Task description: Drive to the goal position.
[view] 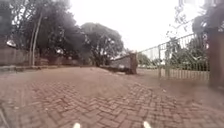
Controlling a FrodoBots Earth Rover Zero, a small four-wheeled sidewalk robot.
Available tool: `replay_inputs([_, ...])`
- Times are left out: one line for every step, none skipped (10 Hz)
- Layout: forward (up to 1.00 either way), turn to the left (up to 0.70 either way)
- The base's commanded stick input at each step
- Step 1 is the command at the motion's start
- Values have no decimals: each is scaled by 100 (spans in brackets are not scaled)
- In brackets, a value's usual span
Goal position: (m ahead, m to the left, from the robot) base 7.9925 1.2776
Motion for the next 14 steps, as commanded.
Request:
replay_inputs([50,12])
replay_inputs([50,9])
replay_inputs([50,5])
replay_inputs([50,1])
replay_inputs([50,6])
replay_inputs([50,2])
replay_inputs([50,5])
replay_inputs([50,15])
replay_inputs([50,21])
replay_inputs([50,11])
replay_inputs([50,1])
replay_inputs([50,20])
replay_inputs([50,43])
replay_inputs([50,37])
